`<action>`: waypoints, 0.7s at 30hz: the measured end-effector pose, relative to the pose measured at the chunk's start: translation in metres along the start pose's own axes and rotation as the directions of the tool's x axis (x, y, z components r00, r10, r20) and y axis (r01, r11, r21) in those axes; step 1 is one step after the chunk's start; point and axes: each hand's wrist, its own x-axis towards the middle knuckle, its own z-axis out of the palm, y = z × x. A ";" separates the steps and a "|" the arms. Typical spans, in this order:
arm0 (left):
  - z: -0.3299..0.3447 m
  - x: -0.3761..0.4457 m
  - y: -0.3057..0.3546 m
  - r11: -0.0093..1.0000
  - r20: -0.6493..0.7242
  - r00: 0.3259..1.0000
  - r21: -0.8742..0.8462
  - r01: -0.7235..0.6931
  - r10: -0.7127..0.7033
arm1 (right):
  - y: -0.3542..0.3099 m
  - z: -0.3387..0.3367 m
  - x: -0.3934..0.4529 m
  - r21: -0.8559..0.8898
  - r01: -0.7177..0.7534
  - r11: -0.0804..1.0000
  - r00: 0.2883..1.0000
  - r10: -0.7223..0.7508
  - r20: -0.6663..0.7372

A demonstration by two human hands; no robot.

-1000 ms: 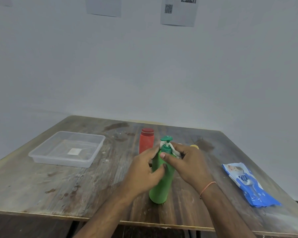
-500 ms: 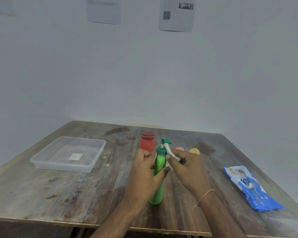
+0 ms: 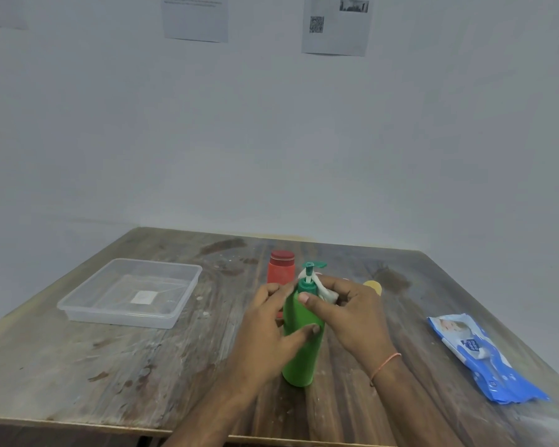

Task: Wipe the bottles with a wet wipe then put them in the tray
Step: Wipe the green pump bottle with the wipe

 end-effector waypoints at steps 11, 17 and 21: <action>-0.023 0.024 0.003 0.997 0.135 0.990 0.066 -0.041 0.032 | 0.013 0.008 -0.007 -0.156 0.117 0.981 0.971 -0.146 -0.189; -0.021 0.028 -0.004 0.982 0.116 0.992 0.176 -0.073 0.053 | 0.027 0.017 -0.014 -0.519 0.396 0.758 0.783 -0.573 -0.240; -0.015 0.031 -0.005 0.981 0.139 0.989 0.179 -0.078 0.054 | 0.049 0.016 -0.028 -0.662 0.418 0.623 0.721 -0.670 -0.175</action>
